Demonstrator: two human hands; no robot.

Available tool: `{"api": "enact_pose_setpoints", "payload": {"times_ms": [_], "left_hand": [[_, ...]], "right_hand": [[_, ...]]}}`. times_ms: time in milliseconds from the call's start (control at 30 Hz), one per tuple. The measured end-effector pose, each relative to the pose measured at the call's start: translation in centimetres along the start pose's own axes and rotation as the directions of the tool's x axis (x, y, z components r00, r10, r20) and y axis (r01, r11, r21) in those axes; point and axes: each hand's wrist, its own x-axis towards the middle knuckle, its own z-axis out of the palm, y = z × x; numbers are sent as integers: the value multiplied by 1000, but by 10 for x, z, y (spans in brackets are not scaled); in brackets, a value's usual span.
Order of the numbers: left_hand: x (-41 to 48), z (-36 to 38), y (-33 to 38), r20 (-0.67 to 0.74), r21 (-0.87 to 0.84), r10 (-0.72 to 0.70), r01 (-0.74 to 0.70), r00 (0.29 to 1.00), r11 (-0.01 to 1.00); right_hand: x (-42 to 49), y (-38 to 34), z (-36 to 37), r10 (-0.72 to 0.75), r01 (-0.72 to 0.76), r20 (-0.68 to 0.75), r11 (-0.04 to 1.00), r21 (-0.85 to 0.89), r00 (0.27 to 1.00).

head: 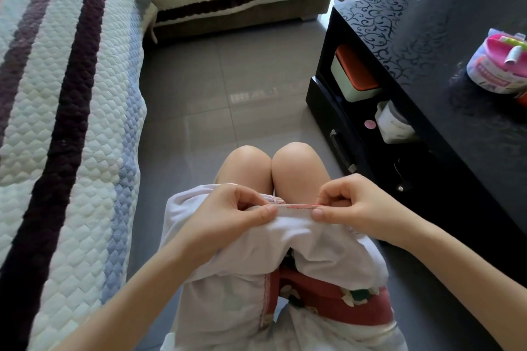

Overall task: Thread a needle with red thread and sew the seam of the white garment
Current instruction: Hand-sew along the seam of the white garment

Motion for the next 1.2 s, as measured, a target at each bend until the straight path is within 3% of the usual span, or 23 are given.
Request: {"api": "enact_pose_setpoints", "payload": {"times_ms": [200, 400, 833, 1200], "left_hand": [[6, 3, -5, -20, 7, -10, 10, 1000, 1000], [7, 5, -8, -17, -71, -8, 6, 1000, 997], [5, 10, -8, -17, -143, -13, 11, 1000, 990], [5, 11, -11, -64, -36, 87, -89, 994, 995]], "right_hand": [[-9, 5, 13, -170, 131, -223, 975, -180, 960], [-19, -8, 34, -394, 261, -286, 875, -407, 873], [-19, -11, 39, -369, 190, -331, 864, -466, 869], [-15, -11, 43, -368, 173, -307, 841, -513, 878]]}}
